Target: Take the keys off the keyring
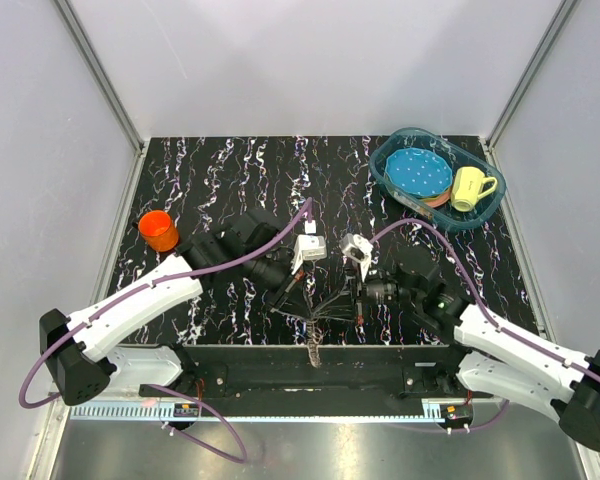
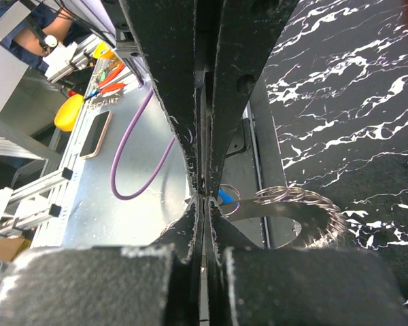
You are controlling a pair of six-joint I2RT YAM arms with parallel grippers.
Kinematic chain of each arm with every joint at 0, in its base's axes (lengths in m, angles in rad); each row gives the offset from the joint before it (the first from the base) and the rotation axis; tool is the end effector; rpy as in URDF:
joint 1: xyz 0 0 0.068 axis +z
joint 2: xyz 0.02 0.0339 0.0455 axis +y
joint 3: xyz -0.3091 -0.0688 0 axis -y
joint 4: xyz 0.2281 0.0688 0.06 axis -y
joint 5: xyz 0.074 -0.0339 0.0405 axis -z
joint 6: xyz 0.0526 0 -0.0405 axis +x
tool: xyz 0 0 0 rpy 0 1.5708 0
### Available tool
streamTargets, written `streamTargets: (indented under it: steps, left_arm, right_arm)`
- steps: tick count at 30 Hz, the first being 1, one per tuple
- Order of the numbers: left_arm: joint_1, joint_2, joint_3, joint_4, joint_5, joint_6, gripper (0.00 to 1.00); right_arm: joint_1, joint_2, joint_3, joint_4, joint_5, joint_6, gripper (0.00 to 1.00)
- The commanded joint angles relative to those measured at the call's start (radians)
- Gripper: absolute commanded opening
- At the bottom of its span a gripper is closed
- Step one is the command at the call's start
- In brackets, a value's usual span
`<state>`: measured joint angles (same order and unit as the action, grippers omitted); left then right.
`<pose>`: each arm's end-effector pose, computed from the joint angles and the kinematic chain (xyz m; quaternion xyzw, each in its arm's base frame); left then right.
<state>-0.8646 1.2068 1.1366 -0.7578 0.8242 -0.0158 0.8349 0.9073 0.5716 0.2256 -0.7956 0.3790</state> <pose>0.1107 -0.1893 0.3654 0.4840 0.7182 -0.4793 0.1418 0.0896 0.1549 0.3264 -0.4070 0.6106 0.5878 0.3406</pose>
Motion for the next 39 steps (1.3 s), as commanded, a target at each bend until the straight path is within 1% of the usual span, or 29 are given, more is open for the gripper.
streamTargets:
  steps: [1, 4, 6, 7, 8, 9, 12, 13, 18, 21, 26, 30, 33, 37, 39]
  left_arm:
    - [0.007, -0.003, 0.034, 0.048, 0.015, 0.008, 0.00]
    - [0.010, -0.003, 0.034, 0.043, 0.004, 0.010, 0.00]
    - [0.012, -0.001, 0.040, 0.032, -0.013, 0.008, 0.05]
    - [0.012, -0.004, 0.046, 0.012, -0.019, 0.042, 0.09]
    - [0.012, -0.004, 0.049, 0.005, -0.019, 0.048, 0.16]
    - [0.012, -0.009, 0.051, 0.000, -0.025, 0.051, 0.29]
    - [0.013, -0.032, 0.049, -0.012, -0.077, 0.057, 0.41]
    - [0.013, -0.036, 0.052, -0.023, -0.101, 0.063, 0.43]
    - [0.030, -0.073, 0.064, -0.035, -0.154, 0.074, 0.45]
    - [0.035, -0.098, 0.065, -0.026, -0.171, 0.073, 0.46]
    - [0.036, -0.148, 0.043, 0.029, -0.203, 0.077, 0.47]
    - [0.039, -0.226, -0.001, 0.109, -0.252, 0.088, 0.48]
    - [0.041, -0.280, -0.037, 0.199, -0.284, 0.079, 0.49]
    - [0.041, -0.326, -0.073, 0.320, -0.289, 0.060, 0.53]
    - [0.039, -0.337, -0.092, 0.368, -0.284, 0.048, 0.53]
  right_arm:
    - [0.001, -0.094, -0.019, 0.083, 0.024, 0.018, 0.00]
    - [0.001, -0.140, -0.027, 0.112, 0.039, 0.034, 0.00]
    - [0.000, -0.160, -0.021, 0.090, 0.052, 0.032, 0.00]
    - [0.001, -0.165, -0.015, 0.080, 0.061, 0.032, 0.00]
    - [0.001, -0.171, -0.013, 0.069, 0.067, 0.032, 0.00]
    - [0.001, -0.176, -0.013, 0.067, 0.076, 0.034, 0.00]
    - [0.001, -0.186, -0.015, 0.061, 0.101, 0.032, 0.00]
    - [0.001, -0.188, -0.013, 0.061, 0.105, 0.031, 0.00]
    - [0.001, -0.211, -0.016, 0.076, 0.154, 0.023, 0.00]
    - [0.001, -0.226, -0.029, 0.121, 0.182, 0.035, 0.00]
    - [0.000, -0.246, -0.029, 0.152, 0.217, 0.037, 0.00]
    - [0.001, -0.262, -0.024, 0.165, 0.245, 0.037, 0.00]
    - [0.000, -0.274, -0.029, 0.195, 0.260, 0.043, 0.00]
    - [0.001, -0.303, -0.056, 0.276, 0.294, 0.061, 0.00]
    - [0.001, -0.312, -0.058, 0.290, 0.306, 0.073, 0.00]
